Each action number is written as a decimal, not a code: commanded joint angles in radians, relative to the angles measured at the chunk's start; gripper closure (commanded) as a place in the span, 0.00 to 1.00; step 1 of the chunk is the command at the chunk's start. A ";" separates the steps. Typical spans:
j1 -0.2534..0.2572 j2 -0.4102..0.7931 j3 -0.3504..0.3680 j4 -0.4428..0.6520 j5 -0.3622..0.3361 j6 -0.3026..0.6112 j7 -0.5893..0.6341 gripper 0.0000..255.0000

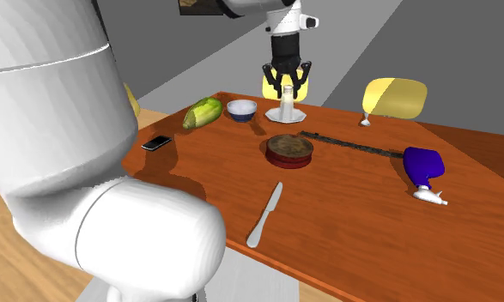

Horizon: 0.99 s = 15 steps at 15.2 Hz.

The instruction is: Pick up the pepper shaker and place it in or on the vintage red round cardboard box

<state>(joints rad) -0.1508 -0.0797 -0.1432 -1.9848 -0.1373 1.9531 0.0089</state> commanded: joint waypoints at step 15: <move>-0.016 0.127 -0.019 -0.033 0.012 0.163 -0.021 1.00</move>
<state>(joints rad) -0.1668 0.0441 -0.1620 -2.0098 -0.1250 2.1040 -0.0139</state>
